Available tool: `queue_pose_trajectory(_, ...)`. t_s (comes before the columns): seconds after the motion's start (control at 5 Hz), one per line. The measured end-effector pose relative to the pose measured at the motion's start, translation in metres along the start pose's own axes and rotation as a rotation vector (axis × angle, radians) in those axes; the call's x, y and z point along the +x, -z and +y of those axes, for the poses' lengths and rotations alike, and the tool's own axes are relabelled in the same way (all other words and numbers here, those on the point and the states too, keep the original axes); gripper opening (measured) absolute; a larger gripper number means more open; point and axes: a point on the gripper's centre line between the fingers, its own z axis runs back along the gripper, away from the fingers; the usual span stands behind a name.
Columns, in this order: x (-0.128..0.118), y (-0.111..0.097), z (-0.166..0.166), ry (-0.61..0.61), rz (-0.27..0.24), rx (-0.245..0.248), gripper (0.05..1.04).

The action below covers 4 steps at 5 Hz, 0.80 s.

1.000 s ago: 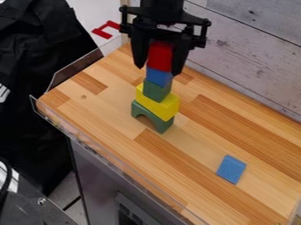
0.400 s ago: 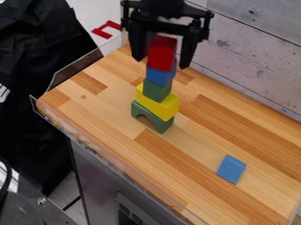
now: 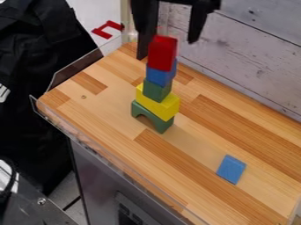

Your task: Put the red block on top of the arch.

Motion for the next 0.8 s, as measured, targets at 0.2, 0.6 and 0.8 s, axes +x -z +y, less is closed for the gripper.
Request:
queue_pose_trajectory(0.2, -0.019, -0.003, -0.035, 0.133, 0.005, 0.005, 1.001)
queue_pose_trajectory(0.6, -0.051, 0.010, -0.083, 0.251, 0.037, -0.002, 1.001)
queue_pose_trajectory(0.8, -0.056, 0.030, -0.089, 0.223, 0.042, -0.013, 1.001)
